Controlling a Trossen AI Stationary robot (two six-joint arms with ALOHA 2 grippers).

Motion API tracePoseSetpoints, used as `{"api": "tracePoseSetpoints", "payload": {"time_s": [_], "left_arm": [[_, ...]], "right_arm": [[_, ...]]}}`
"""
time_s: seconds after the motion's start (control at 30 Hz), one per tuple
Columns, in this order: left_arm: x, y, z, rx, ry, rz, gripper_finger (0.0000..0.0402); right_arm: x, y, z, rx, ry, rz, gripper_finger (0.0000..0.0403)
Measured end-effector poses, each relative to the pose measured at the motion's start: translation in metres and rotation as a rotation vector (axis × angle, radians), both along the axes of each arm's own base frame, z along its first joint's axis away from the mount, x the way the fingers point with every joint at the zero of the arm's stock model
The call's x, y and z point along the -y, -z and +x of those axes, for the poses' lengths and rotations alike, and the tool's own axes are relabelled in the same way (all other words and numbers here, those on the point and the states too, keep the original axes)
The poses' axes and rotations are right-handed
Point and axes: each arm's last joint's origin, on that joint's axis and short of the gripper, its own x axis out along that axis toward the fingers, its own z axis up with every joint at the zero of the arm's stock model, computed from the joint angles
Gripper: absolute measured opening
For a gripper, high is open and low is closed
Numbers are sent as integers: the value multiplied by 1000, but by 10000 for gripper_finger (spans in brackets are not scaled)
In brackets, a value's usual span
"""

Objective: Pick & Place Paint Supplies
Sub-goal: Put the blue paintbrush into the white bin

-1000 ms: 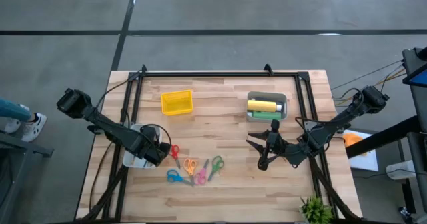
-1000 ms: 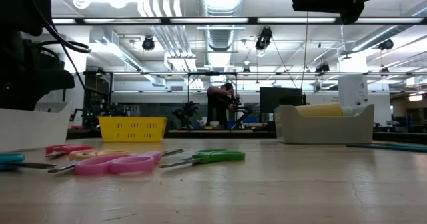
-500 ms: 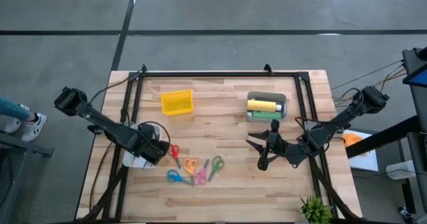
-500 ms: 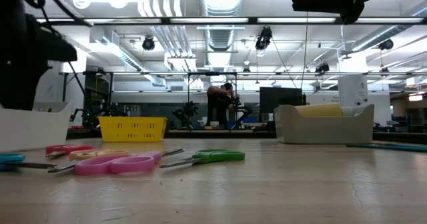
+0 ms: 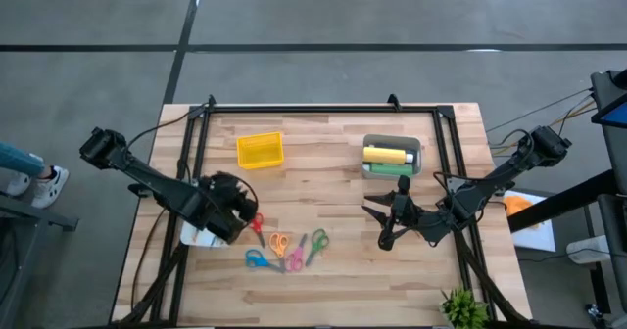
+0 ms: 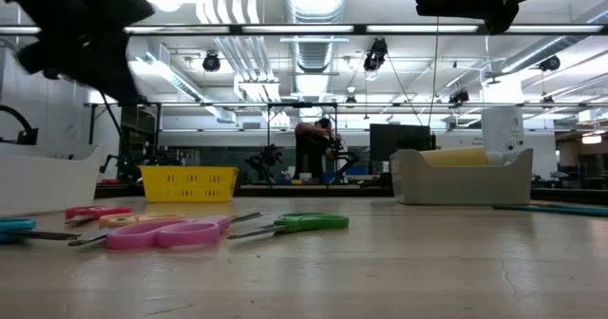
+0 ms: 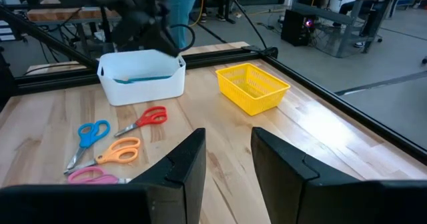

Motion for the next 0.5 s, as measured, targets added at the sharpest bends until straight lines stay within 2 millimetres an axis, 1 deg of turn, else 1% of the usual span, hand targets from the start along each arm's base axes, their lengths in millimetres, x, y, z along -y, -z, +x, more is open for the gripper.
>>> {"api": "tracePoseSetpoints", "payload": {"time_s": [0.1,0.17,0.3,0.4,0.5], "left_arm": [[1,-4,9,61,111,161,111],[4,-6,17,67,213,259,111],[13,-13,34,6,490,430,111],[19,-19,43,-2,630,507,111],[23,-26,50,20,710,561,111]], "right_arm": [[0,0,0,0,0,0,120],[0,0,0,0,0,0,120],[0,0,0,0,0,0,120],[0,0,0,0,0,0,120],[0,0,0,0,0,0,120]]}}
